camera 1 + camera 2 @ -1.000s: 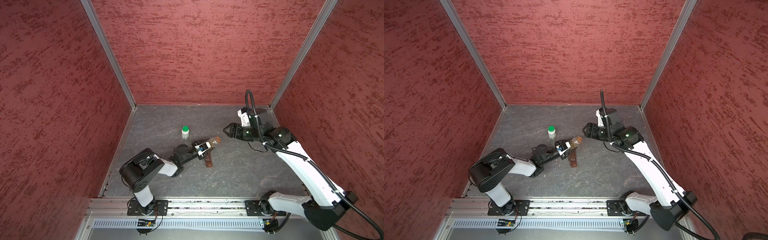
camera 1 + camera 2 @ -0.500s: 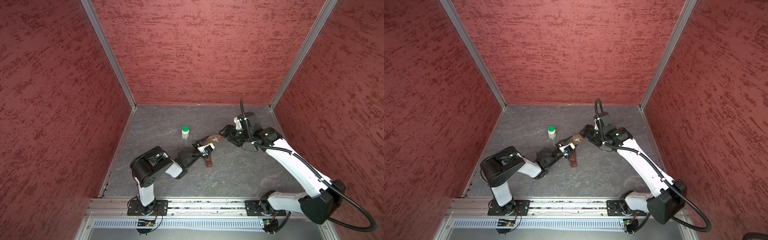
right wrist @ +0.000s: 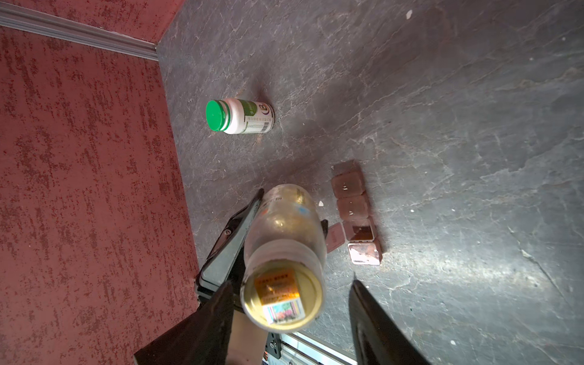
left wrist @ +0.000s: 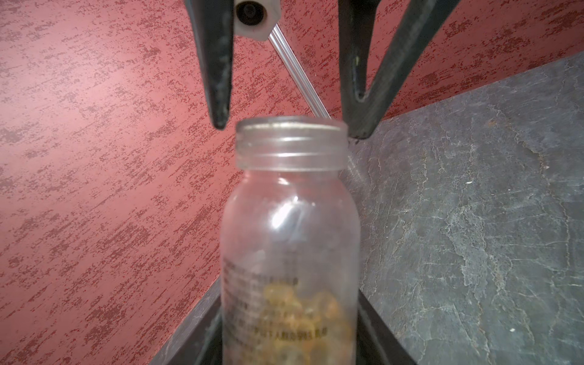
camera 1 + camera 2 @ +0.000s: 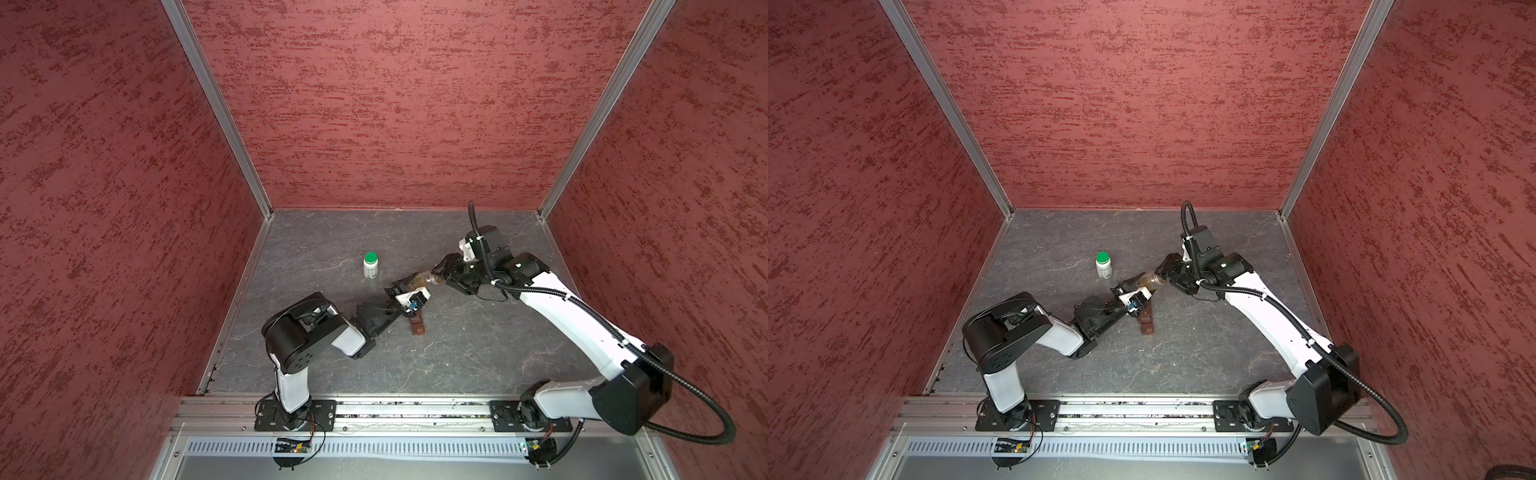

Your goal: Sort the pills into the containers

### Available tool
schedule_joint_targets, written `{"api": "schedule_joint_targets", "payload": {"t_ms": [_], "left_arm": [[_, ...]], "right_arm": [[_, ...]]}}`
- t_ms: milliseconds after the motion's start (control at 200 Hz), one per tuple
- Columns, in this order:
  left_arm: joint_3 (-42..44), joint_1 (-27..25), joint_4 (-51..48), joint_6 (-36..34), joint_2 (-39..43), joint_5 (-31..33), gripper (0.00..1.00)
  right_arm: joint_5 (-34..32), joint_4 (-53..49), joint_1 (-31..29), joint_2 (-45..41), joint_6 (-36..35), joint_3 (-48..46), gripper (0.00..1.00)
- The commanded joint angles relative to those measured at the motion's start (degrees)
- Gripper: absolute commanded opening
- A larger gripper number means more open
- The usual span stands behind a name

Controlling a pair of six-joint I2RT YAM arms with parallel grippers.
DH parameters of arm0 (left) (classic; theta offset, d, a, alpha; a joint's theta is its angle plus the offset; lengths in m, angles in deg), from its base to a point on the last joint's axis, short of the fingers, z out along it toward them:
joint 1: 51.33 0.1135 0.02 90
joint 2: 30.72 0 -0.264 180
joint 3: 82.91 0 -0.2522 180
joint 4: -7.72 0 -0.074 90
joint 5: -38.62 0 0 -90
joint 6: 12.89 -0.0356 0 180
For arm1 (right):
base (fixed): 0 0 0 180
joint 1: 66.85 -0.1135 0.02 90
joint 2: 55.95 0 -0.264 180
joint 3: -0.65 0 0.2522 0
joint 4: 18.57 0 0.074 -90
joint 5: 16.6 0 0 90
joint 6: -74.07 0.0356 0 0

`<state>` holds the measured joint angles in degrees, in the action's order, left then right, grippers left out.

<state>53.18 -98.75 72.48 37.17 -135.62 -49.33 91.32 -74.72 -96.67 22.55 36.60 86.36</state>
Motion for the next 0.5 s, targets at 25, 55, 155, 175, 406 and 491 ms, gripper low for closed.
{"api": "schedule_joint_targets", "payload": {"t_ms": [25, 55, 155, 175, 406, 491], "left_arm": [[-1.2, -0.5, 2.4, -0.5, -0.3, 0.6, 0.0], [-1.2, -0.4, 2.4, -0.5, -0.4, 0.5, 0.0], [-1.1, -0.5, 2.4, -0.4, -0.4, 0.6, 0.0], [-1.2, -0.4, 2.4, -0.4, -0.4, 0.5, 0.0], [-0.9, -0.4, 2.4, -0.3, -0.5, 0.3, 0.0], [-0.5, -0.5, 2.4, -0.1, -0.3, -0.8, 0.0]], "right_arm": [[1.0, 1.4, -0.5, 1.0, 0.1, 0.2, 0.56], [0.9, 1.4, -0.6, 1.2, 0.0, 0.2, 0.55], [0.9, 1.1, -0.7, 1.6, -0.3, 0.3, 0.52], [0.9, 1.0, -0.8, 1.7, -0.3, 0.3, 0.51], [-1.6, -1.7, -1.1, 2.0, -2.1, 1.7, 0.42], [-2.5, -3.8, -1.2, 2.3, -5.0, 3.0, 0.39]]}}
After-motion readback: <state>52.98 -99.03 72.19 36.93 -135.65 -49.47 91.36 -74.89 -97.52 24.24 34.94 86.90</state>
